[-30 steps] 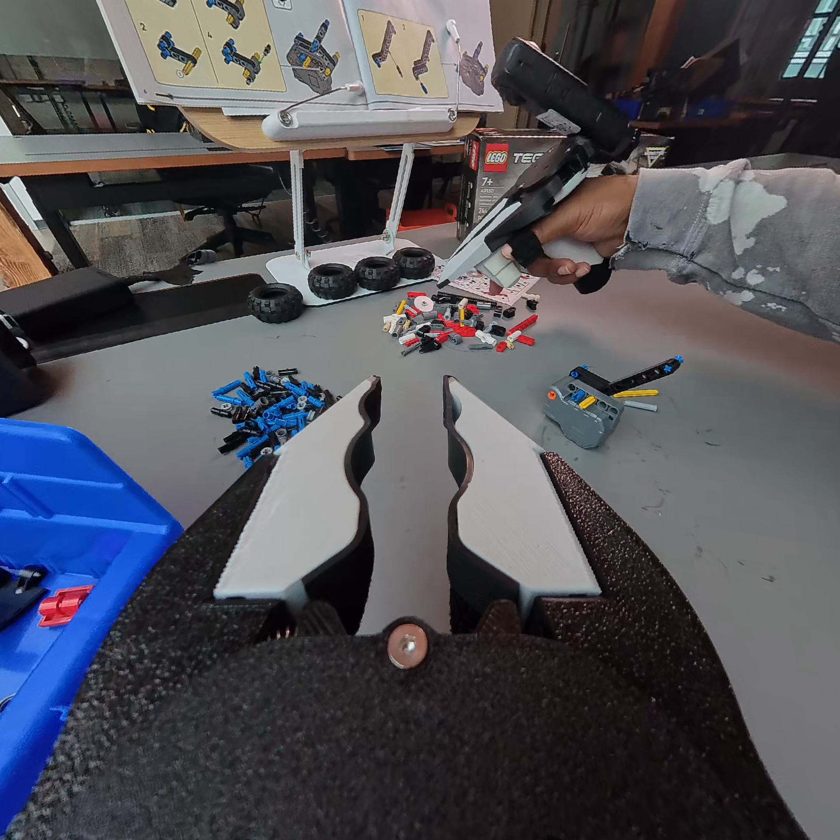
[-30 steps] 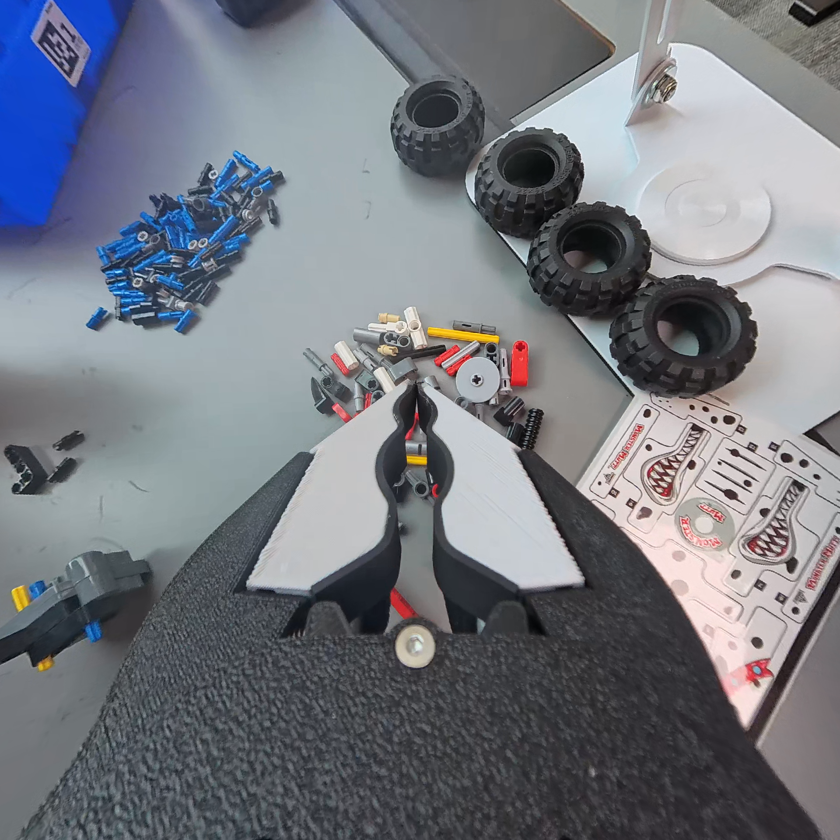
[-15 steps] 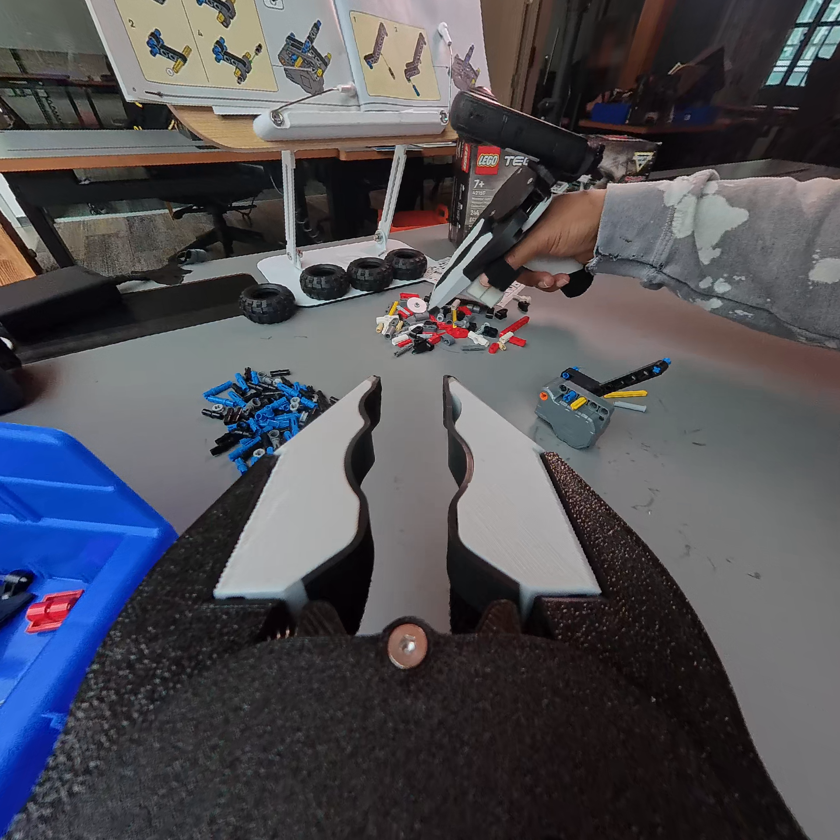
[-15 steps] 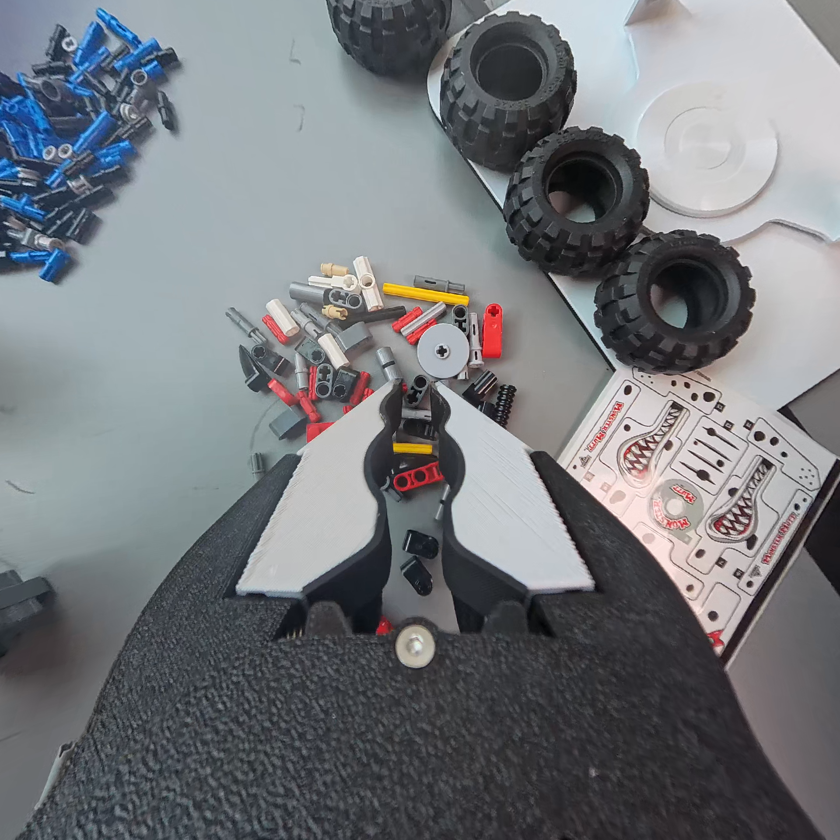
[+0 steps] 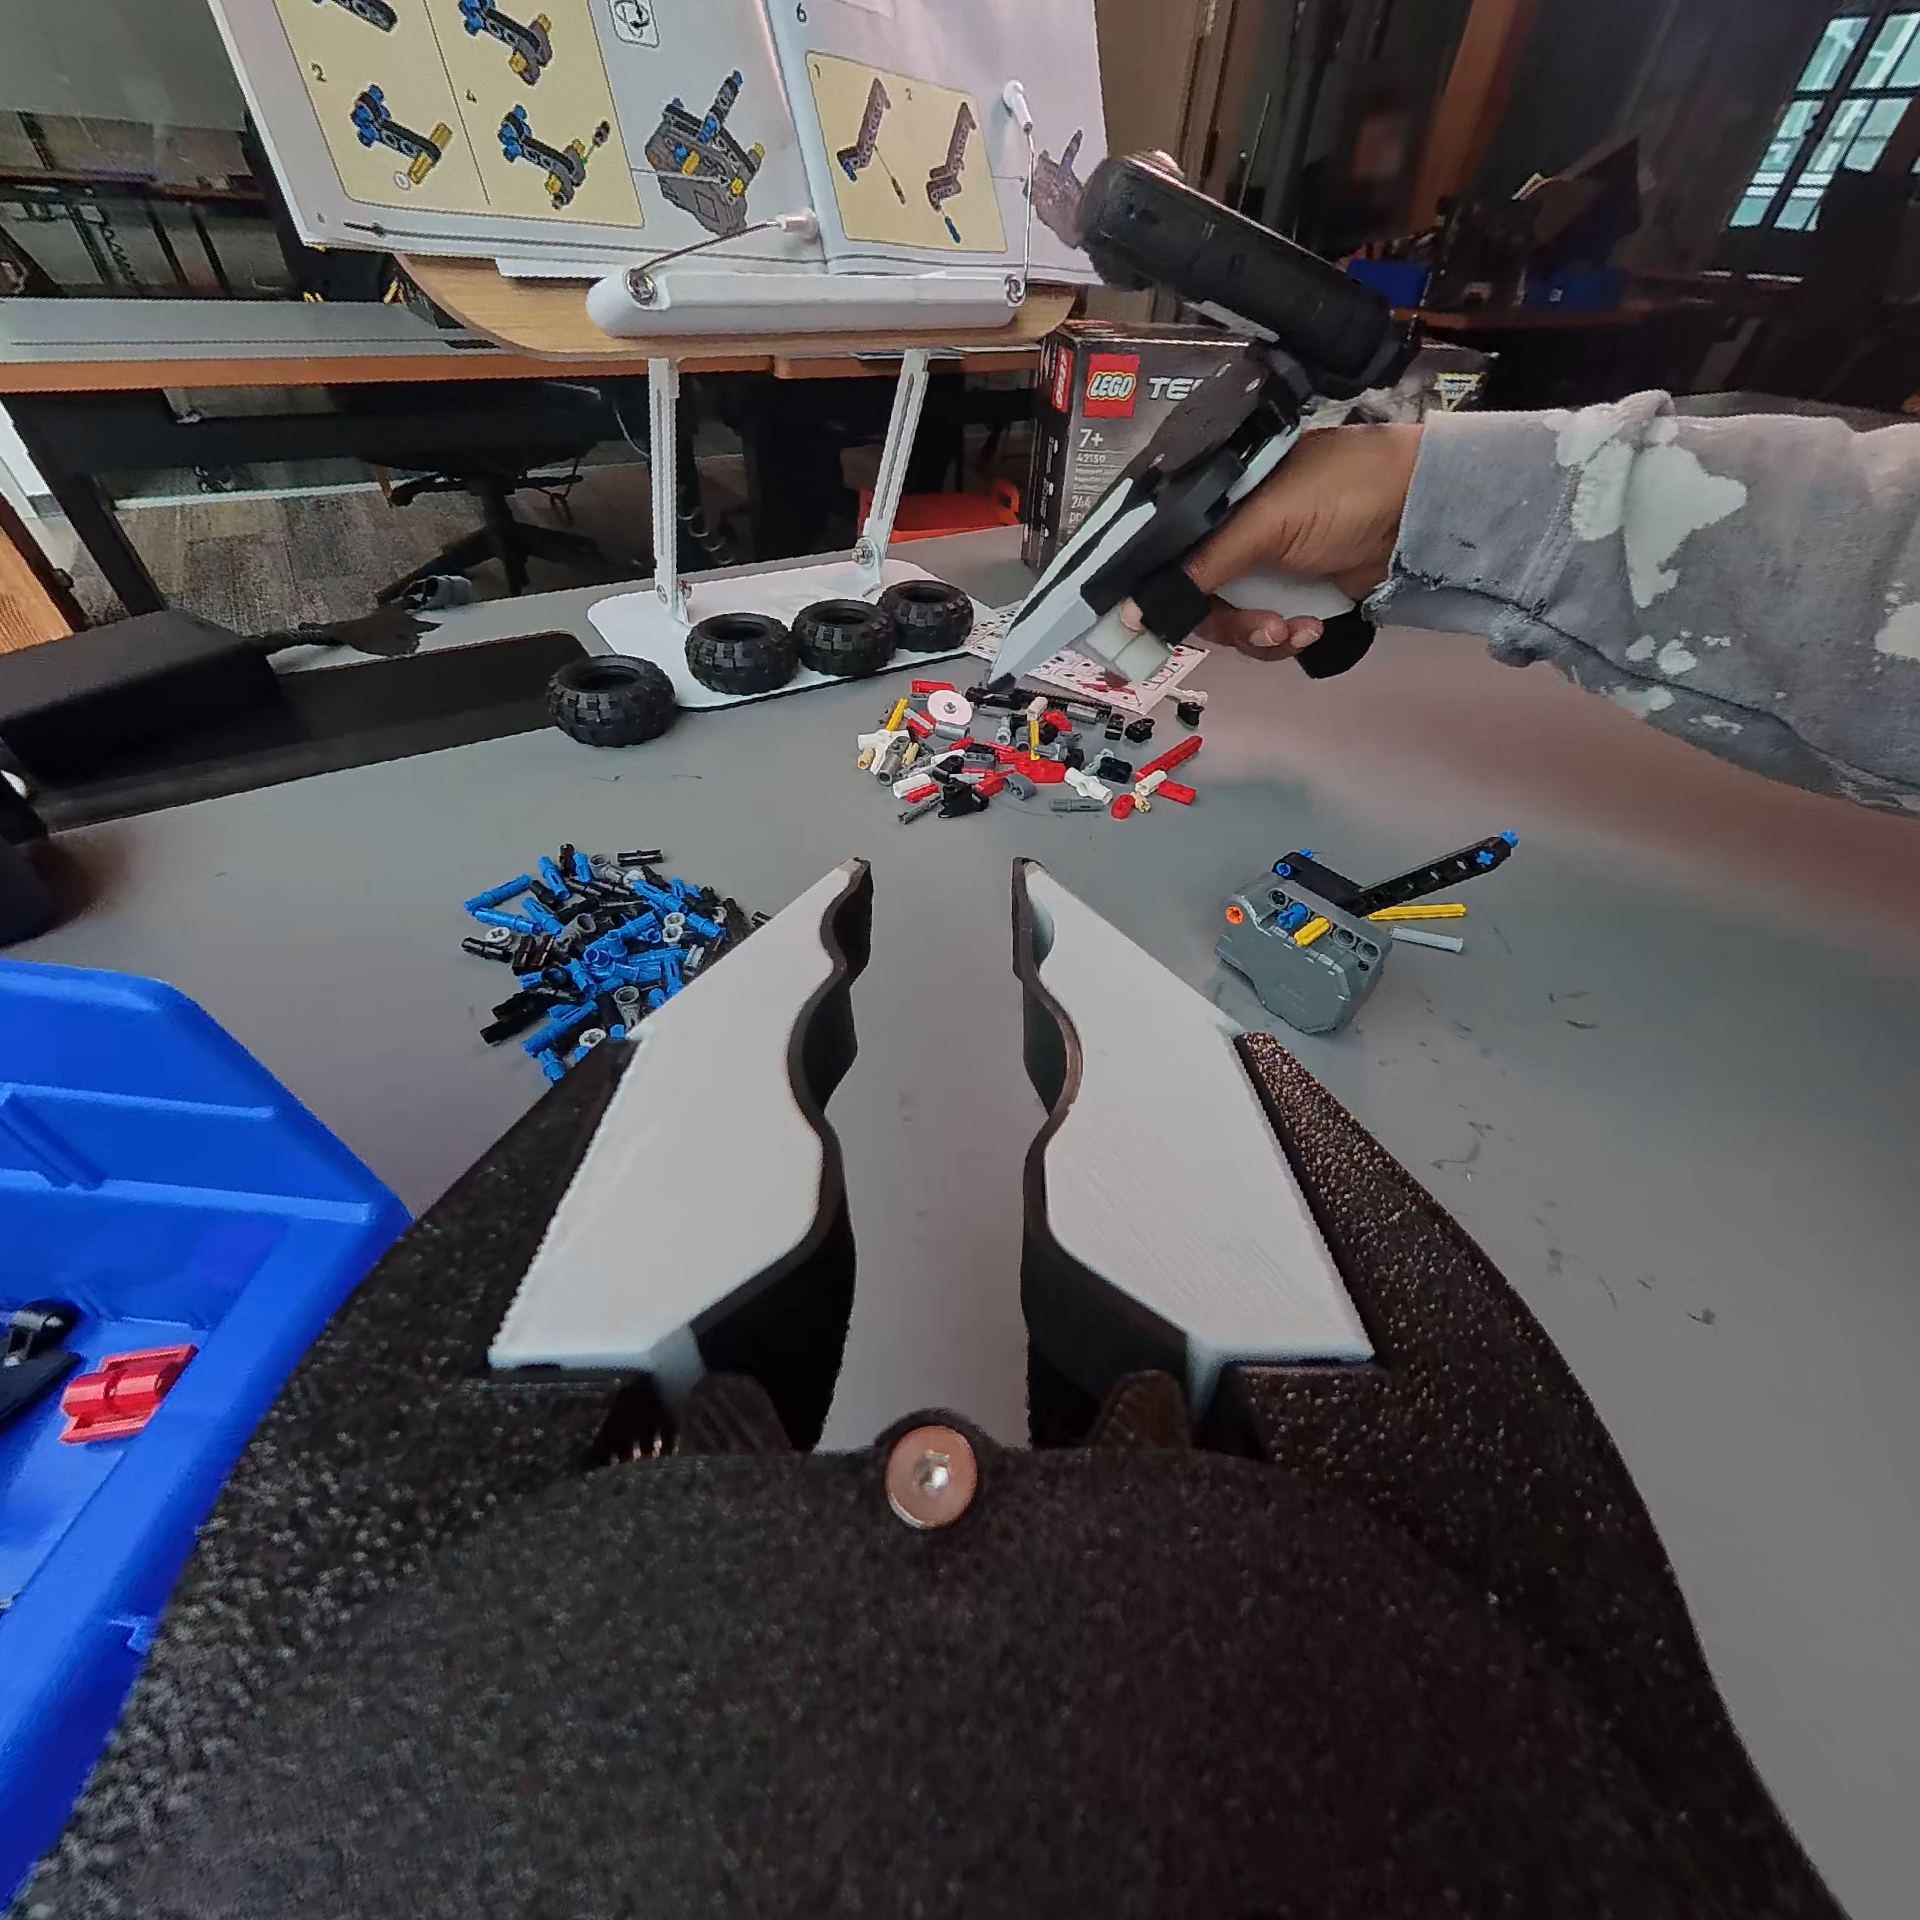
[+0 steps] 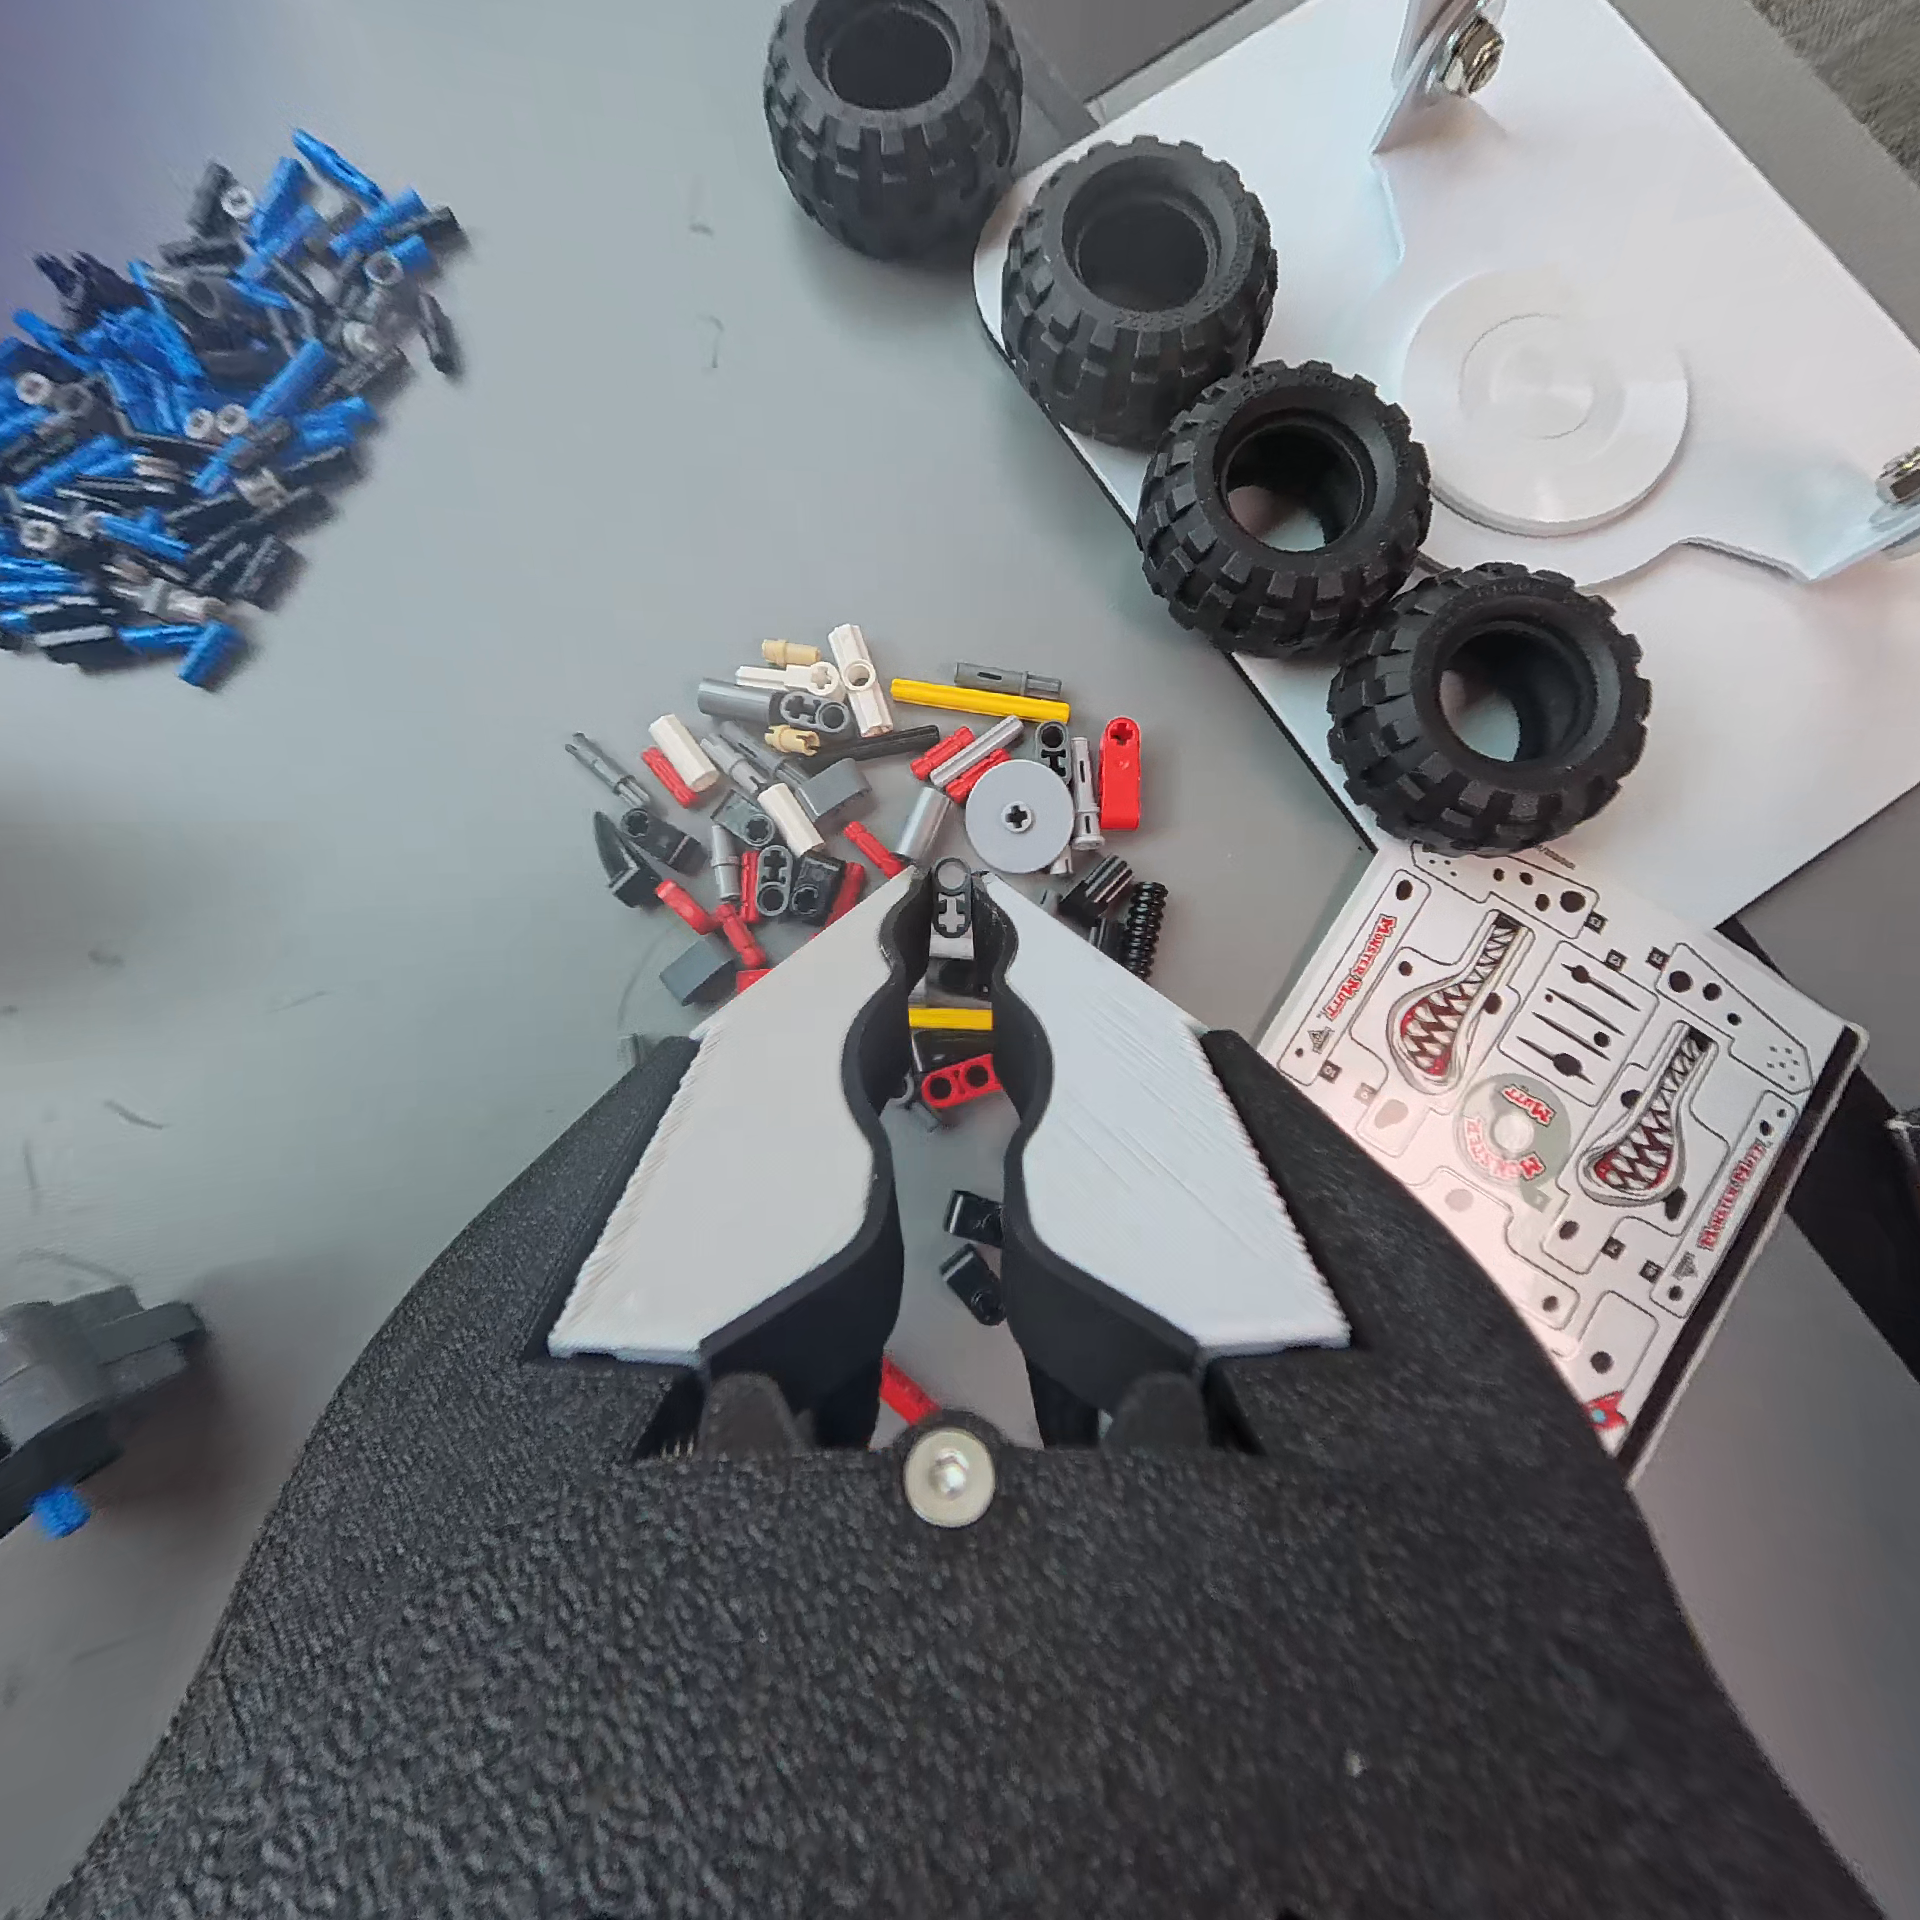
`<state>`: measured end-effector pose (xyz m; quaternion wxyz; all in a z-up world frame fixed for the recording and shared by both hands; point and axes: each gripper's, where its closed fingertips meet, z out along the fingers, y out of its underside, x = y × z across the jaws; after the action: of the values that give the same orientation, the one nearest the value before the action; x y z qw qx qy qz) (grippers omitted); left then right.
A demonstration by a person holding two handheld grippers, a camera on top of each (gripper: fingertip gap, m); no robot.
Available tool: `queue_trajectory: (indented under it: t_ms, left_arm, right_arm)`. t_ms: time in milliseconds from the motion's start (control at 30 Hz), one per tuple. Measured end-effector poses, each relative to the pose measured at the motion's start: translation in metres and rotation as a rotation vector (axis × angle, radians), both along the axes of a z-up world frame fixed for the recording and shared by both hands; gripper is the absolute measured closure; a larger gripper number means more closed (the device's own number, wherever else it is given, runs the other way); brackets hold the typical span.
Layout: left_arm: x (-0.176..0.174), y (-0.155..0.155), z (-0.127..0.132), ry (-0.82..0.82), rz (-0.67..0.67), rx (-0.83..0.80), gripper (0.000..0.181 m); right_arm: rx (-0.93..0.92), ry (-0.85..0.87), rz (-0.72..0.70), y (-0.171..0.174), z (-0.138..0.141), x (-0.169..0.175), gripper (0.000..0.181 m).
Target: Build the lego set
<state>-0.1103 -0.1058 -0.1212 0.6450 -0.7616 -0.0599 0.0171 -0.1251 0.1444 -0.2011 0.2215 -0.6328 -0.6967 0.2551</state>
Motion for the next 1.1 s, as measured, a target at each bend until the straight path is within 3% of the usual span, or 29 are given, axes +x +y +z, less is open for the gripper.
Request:
queue_trajectory:
  t_ms: [33, 200, 300, 467, 600, 733, 933, 1100]
  left_arm:
    - [0.000, 0.000, 0.000, -0.002, -0.001, 0.000, 0.153]
    - [0.001, 0.000, 0.001, -0.001, -0.005, 0.001, 0.153]
    - [0.003, 0.000, 0.000, 0.000, -0.010, -0.001, 0.153]
    - [0.007, 0.004, -0.004, 0.014, -0.023, -0.020, 0.154]
    - [0.008, 0.006, -0.009, 0.034, -0.024, -0.040, 0.154]
    - [0.007, 0.006, -0.012, 0.062, -0.017, -0.055, 0.154]
    - [0.007, 0.007, -0.013, 0.064, -0.018, -0.057, 0.154]
    - [0.008, 0.007, -0.013, 0.067, -0.022, -0.058, 0.154]
  right_arm:
    - [-0.037, 0.026, 0.014, -0.006, 0.007, 0.003, 0.174]
    - [-0.201, 0.151, 0.234, -0.063, 0.043, 0.052, 0.174]
    - [-0.154, 0.118, 0.396, -0.095, 0.033, 0.106, 0.174]
    - [-0.089, 0.025, 0.394, -0.118, -0.002, 0.156, 0.174]
    - [-0.065, 0.023, 0.395, -0.133, -0.014, 0.160, 0.174]
    - [-0.035, 0.007, 0.483, -0.153, -0.019, 0.165, 0.174]
    - [0.044, -0.021, 0.509, -0.151, -0.020, 0.166, 0.169]
    - [-0.040, 0.136, 0.419, -0.122, 0.030, 0.139, 0.162]
